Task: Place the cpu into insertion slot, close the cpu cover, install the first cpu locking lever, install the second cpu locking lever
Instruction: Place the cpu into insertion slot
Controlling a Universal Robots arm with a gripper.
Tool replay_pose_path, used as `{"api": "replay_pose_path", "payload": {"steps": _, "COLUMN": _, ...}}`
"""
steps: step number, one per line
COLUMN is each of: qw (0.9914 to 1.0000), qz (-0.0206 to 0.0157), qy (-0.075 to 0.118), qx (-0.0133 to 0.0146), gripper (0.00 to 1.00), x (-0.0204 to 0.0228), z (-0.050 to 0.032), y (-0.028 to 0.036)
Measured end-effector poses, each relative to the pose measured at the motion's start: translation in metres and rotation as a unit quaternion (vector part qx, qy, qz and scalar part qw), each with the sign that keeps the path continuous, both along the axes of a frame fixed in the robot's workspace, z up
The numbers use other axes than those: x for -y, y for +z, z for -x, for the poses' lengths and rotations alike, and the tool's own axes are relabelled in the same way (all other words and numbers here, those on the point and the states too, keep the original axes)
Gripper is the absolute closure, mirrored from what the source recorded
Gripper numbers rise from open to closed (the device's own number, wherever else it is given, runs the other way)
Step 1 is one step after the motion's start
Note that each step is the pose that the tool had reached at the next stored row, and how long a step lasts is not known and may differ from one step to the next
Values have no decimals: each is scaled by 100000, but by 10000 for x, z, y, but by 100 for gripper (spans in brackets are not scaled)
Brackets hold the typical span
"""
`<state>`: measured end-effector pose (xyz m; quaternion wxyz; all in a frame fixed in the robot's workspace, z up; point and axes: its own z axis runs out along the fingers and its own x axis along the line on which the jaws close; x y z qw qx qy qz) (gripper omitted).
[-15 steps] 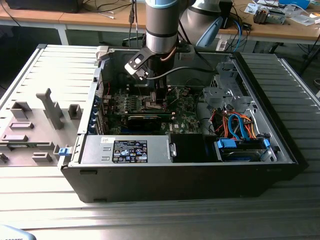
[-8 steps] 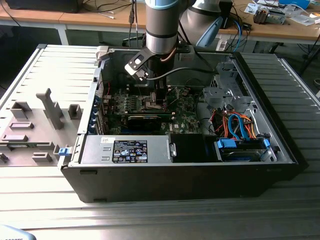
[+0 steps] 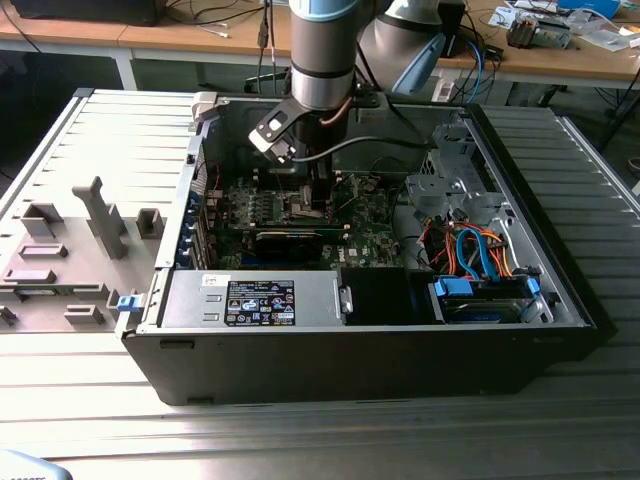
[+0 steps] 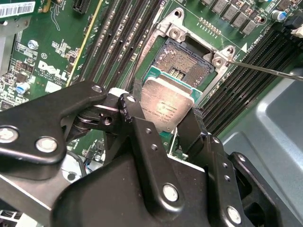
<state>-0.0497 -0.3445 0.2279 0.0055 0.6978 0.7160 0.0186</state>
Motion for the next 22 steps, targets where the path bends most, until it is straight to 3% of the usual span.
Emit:
{"api": "replay_pose_path", "payload": {"steps": 7, "qw": 100000, "qz": 0, "qy": 10, "qx": -2, "gripper": 45, "x": -7, "z": 54, "y": -28}}
{"api": "replay_pose_path", "payload": {"steps": 22, "qw": 100000, "qz": -2, "qy": 0, "qx": -1, "gripper": 45, "x": -26, "z": 63, "y": -67}}
